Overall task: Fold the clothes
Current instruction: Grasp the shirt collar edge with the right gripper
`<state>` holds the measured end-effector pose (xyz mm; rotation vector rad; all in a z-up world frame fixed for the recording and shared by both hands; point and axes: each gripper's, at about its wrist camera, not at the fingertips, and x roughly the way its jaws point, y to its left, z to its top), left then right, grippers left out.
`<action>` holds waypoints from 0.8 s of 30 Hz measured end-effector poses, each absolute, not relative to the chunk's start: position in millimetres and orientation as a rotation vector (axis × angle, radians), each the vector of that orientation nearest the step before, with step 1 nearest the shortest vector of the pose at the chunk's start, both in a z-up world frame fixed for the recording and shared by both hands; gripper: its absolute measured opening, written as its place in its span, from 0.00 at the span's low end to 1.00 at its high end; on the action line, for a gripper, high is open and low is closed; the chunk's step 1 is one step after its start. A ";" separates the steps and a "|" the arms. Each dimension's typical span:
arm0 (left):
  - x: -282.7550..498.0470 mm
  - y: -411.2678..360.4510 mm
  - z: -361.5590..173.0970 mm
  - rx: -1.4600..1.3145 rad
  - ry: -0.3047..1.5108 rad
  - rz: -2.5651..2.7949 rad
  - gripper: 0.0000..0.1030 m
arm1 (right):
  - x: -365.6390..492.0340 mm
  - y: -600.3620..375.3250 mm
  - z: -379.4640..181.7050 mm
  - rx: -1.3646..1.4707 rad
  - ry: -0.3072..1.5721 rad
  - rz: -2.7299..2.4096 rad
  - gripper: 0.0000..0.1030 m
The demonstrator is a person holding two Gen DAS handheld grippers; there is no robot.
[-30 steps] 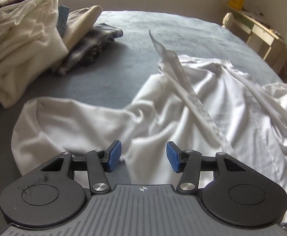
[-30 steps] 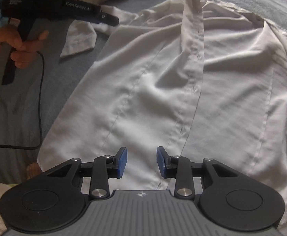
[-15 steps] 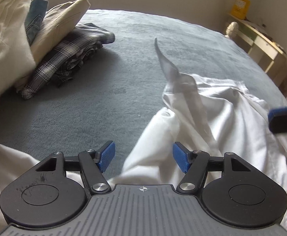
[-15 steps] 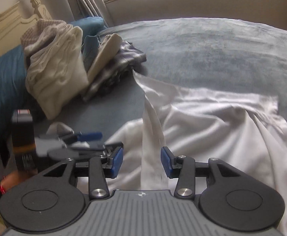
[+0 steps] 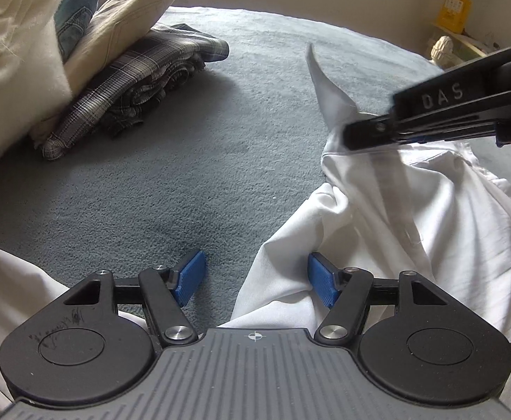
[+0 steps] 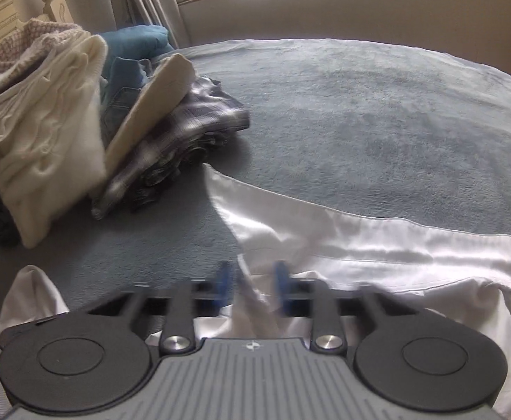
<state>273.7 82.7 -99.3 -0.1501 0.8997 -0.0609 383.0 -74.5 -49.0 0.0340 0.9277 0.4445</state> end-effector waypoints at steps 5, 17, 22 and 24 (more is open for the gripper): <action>273.2 85.3 -101.0 -0.159 0.885 -0.065 0.62 | 377.5 -134.2 -42.7 0.232 0.822 0.421 0.03; 273.9 84.0 -102.1 -0.158 0.871 -0.043 0.61 | 395.4 -210.5 -120.2 0.552 0.876 0.291 0.03; 272.2 83.9 -102.6 -0.163 0.862 -0.032 0.61 | 406.3 -198.1 -121.8 0.485 0.866 0.333 0.05; 271.9 83.5 -102.6 -0.162 0.860 -0.029 0.61 | 410.4 -193.5 -119.7 0.442 0.881 0.328 0.05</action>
